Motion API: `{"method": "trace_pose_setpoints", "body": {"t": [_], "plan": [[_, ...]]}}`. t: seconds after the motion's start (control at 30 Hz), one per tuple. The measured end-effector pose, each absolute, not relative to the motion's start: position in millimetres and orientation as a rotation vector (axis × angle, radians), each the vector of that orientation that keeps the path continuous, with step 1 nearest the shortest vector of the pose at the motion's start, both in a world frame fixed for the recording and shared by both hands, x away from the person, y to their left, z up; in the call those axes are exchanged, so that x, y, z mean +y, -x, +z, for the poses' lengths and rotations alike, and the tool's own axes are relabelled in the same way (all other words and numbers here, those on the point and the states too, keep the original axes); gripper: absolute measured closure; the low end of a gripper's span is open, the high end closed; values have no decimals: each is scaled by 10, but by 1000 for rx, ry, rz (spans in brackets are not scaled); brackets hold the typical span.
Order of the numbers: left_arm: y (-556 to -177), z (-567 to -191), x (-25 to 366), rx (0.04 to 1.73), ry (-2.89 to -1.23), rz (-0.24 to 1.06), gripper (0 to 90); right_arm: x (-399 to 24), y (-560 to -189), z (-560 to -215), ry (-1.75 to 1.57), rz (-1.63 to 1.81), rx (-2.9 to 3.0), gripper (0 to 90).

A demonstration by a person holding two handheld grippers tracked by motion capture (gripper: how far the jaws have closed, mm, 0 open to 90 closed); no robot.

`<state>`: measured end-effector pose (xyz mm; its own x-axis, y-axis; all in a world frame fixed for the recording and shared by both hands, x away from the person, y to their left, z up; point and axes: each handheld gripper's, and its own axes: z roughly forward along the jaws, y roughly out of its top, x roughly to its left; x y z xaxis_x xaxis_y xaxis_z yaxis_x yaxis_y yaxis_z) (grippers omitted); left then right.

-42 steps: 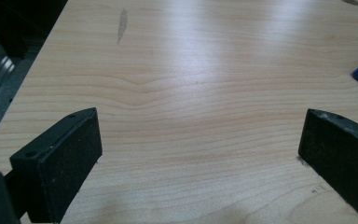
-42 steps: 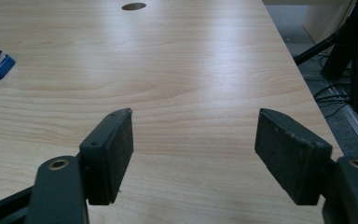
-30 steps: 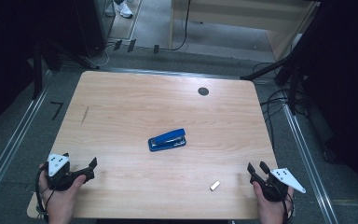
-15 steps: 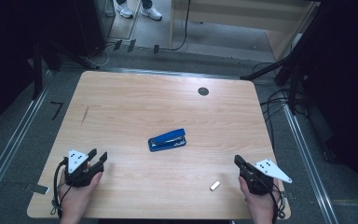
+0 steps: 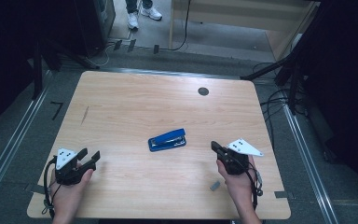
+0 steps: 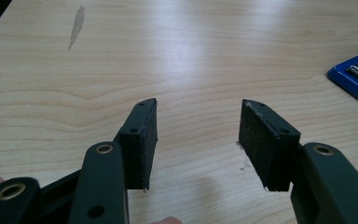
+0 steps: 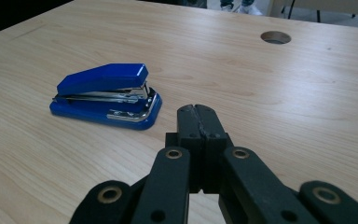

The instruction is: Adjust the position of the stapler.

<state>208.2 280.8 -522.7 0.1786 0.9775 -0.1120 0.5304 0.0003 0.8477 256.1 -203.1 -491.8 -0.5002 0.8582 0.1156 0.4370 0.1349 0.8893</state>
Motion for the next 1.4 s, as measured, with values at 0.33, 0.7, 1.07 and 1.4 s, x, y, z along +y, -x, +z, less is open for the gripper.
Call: {"method": "trace_pose_setpoints", "body": {"t": [0.33, 0.7, 1.07, 1.4], "plan": [[-2096, -5237, 2773, 1432, -1668, 668, 644, -1781, -2802, -4971, -1222, 1305, 2042, 900], [-2107, -5243, 2766, 1412, -1690, 627, 793, -1523, -3107, -5017, -1219, 1279, 2103, 900], [-2094, -5251, 2786, 1401, -1672, 613, 674, -1371, -3426, -5093, -1272, 1247, 2143, 900], [-2082, -5252, 2788, 1386, -1671, 603, 629, -1232, -3682, -5196, -1314, 1224, 2215, 900]]}}
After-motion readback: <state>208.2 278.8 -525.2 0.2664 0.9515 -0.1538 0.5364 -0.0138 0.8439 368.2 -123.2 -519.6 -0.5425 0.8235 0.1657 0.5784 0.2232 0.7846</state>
